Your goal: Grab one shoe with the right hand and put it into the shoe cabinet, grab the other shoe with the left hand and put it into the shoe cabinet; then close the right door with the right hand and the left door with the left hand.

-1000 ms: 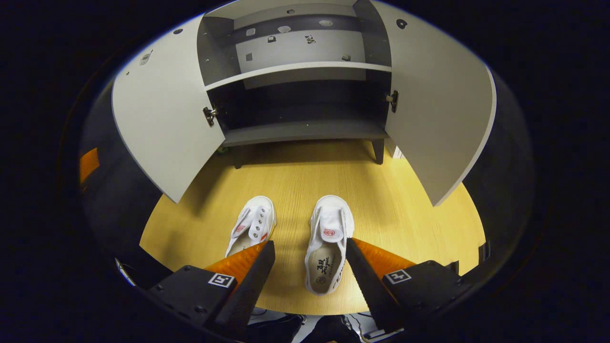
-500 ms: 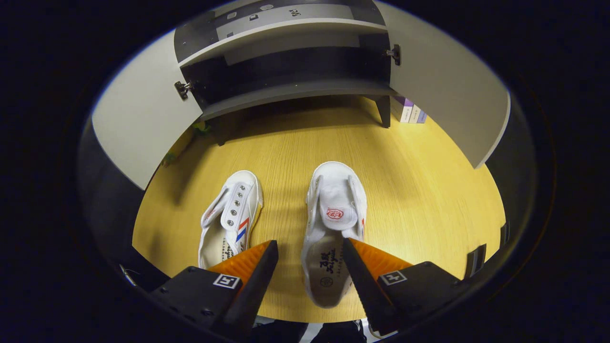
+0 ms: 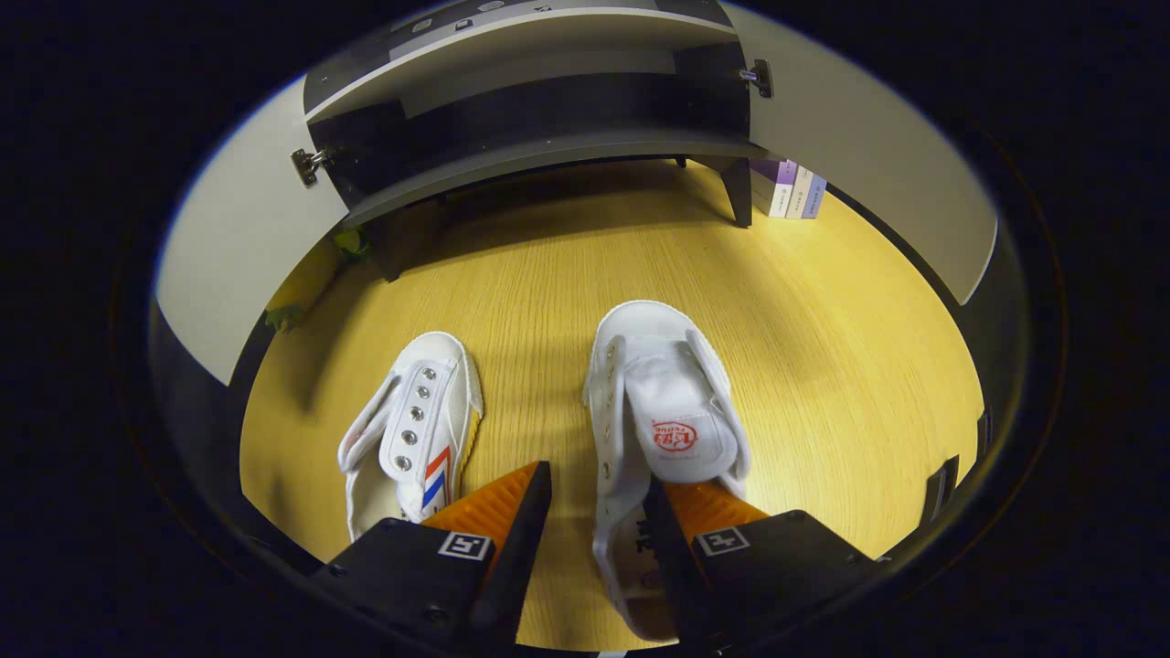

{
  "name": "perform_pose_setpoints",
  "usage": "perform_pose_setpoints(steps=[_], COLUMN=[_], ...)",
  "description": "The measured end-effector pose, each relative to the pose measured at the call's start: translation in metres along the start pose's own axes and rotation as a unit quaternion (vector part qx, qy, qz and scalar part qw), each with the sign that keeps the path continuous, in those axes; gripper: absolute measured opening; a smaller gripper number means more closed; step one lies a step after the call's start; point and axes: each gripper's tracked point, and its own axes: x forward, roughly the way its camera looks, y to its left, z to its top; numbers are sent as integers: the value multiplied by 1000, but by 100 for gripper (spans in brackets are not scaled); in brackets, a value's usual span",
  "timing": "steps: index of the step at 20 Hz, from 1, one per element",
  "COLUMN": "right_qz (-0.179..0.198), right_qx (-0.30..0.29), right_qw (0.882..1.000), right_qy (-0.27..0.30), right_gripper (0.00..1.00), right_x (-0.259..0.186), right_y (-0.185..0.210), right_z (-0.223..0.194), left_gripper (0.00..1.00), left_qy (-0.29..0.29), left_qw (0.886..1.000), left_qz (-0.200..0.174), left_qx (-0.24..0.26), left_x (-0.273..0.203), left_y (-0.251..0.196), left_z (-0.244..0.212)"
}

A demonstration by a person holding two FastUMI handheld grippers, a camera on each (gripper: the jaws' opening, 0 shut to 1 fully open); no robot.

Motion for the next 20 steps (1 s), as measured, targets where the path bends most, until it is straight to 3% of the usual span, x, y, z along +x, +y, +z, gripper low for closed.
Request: perform_pose_setpoints(steps=[1, 2, 4, 6, 7, 8, 10, 14, 20], right_qz=[-13, -24, -32, -24, -21, -13, -5, 13, 17], right_qx=[1, 2, 4, -9, -19, -24, -22, 23, 54], right_qw=[1000, 1000, 999, 1000, 999, 1000, 1000, 1000, 998], right_qy=[-9, -18, -21, -16, -15, -12, -5, 4, -26], right_gripper=[57, 65, 37, 41, 24, 24, 11, 5, 5], right_x=[5, 6, 11, 14, 11, 11, 12, 12, -9], right_y=[-4, -9, -12, -8, -8, -5, -1, -2, -6], right_z=[3, 7, 8, 5, 6, 5, 3, 8, 34], left_gripper=[96, 96, 96, 96, 96, 96, 96, 96, 96], left_qy=[-1, -1, 0, 1, 1, 2, 1, -2, -7], left_qw=[1000, 1000, 1000, 1000, 1000, 1000, 1000, 1000, 1000], left_qz=[0, 1, 1, 1, 1, -1, -1, -5, -19], left_qx=[2, 4, 3, -1, -3, -5, -6, -9, 0], left_x=[-1, -1, -3, -2, -2, -2, -1, -2, -3], left_y=[1, 2, 3, 3, 3, 2, 0, -7, -16], left_z=[1, 1, -1, -2, -2, -4, -3, -1, -1])
